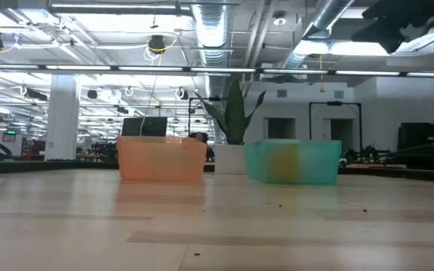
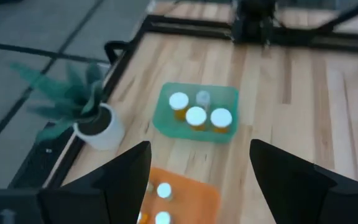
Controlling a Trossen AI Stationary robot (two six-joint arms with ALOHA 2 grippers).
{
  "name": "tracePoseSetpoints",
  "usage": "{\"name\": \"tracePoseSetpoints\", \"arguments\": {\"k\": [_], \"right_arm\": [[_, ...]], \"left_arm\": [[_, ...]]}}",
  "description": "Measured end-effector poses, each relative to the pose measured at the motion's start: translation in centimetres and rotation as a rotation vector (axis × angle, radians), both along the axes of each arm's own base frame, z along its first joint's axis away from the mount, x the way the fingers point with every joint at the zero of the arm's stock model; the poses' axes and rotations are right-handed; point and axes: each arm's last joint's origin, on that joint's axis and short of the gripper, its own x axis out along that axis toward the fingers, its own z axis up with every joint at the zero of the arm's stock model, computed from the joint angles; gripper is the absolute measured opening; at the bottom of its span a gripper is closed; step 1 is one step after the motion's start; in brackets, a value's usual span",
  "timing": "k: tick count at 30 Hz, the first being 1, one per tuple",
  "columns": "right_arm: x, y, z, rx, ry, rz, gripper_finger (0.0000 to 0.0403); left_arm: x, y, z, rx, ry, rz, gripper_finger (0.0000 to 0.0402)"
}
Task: Pick and place medicine bottles into bin by pill shape (circle, oval)
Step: Return to Home Position
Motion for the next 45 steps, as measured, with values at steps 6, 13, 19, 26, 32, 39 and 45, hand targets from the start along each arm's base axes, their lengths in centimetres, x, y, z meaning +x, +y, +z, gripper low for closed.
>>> {"name": "tracePoseSetpoints", "arguments": {"k": [6,13,19,26,32,39,45], "right_arm": [[-0.2,-0.4,-0.3,-0.012,-0.031,-0.044,0.0255],[-1.2,-1.0,-0.4,-0.021,-0.099,-0.118,0.0255],[-2.7,-1.2,-1.6,-0.015,-0.155,-0.174,0.0255],[-4.6,-0.8,-4.3,0.009,-0.237,-0.189,0.0255],[-3.5,-1.1,-5.2,0.013,-0.238,-0.198,0.0255],[-1.1,-1.5,-9.9,0.122,-0.298,-0.192,0.0255],[-0.1,-1.2,-12.6,0.113,-0.352,-0.137,0.0255]], "left_arm": [[-7.3,-0.2,-6.6,-0.091,-0.241,0.031,0.0268],[-12.9,0.2,-15.2,-0.244,-0.399,0.11,0.0268],[-15.8,0.6,-19.8,-0.278,-0.501,0.162,0.0268],[-18.1,0.8,-21.9,-0.27,-0.598,0.187,0.0268],[-18.7,1.0,-23.1,-0.26,-0.536,0.23,0.0268],[-18.0,1.0,-24.2,-0.301,-0.58,0.269,0.0268],[-16.5,0.7,-26.7,-0.373,-0.643,0.228,0.0268]]}}
